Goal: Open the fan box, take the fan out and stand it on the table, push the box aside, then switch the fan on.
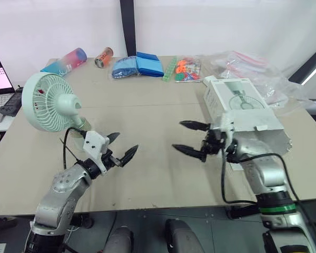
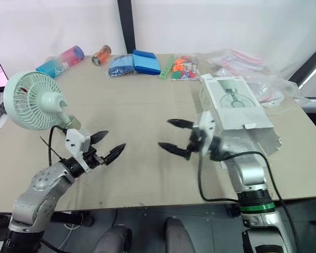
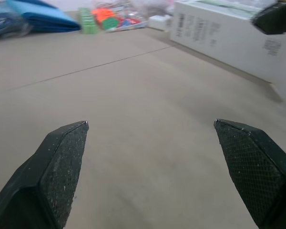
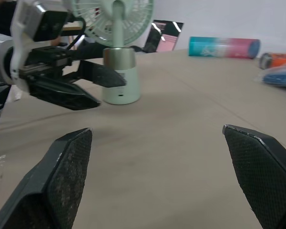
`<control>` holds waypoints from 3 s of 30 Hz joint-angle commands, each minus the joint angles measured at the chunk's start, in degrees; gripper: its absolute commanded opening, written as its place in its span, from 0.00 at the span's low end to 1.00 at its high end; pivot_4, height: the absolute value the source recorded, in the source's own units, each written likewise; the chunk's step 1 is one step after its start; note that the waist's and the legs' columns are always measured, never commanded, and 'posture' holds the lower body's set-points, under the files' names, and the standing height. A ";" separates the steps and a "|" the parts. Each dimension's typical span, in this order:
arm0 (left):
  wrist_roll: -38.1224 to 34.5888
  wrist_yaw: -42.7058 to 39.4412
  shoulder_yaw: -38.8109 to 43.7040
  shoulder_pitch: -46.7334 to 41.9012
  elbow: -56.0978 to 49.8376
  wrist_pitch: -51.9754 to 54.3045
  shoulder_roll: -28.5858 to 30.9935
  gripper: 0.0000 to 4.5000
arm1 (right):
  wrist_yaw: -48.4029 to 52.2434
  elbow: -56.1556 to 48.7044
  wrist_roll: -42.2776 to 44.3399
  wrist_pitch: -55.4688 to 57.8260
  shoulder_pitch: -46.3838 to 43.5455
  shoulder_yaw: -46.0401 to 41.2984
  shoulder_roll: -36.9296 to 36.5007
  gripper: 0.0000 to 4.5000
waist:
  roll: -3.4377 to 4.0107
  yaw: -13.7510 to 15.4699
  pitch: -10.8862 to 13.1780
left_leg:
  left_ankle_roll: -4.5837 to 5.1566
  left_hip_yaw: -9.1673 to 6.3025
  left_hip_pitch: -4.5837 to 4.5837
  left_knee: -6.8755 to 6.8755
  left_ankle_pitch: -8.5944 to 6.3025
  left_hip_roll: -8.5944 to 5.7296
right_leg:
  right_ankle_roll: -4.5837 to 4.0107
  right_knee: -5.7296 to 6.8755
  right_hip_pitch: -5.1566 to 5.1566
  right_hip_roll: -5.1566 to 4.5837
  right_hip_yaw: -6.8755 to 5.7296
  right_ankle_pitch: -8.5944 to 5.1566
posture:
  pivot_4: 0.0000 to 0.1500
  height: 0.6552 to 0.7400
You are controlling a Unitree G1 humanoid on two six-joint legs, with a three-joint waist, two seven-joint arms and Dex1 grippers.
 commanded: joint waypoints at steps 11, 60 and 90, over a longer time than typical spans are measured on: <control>6.40 13.52 5.00 8.99 -7.95 -5.76 -6.73 1.00 | -6.72 2.58 -6.73 -7.29 2.41 1.01 4.56 0.99 | -0.04 -0.01 -0.02 | -0.10 -0.01 0.02 -0.01 0.03 0.00 | -0.03 0.02 0.03 0.01 -0.01 -0.01 | 1.00 1.00; -19.98 12.76 32.84 14.95 -11.57 3.14 7.81 1.00 | 3.77 4.12 -2.39 -7.12 -2.20 1.43 6.02 0.99 | -0.13 -0.11 -0.06 | -0.11 0.01 0.10 0.00 0.02 0.11 | -0.15 0.03 0.10 0.13 -0.06 -0.11 | 1.00 1.00; -18.91 4.93 29.71 -0.73 2.22 7.81 15.86 1.00 | 1.34 2.13 -3.11 -6.92 -0.65 1.02 4.32 0.99 | -0.14 -0.43 -0.06 | -0.18 -0.06 0.09 -0.02 -0.01 0.12 | -0.19 0.06 0.06 0.11 -0.16 -0.11 | 1.00 1.00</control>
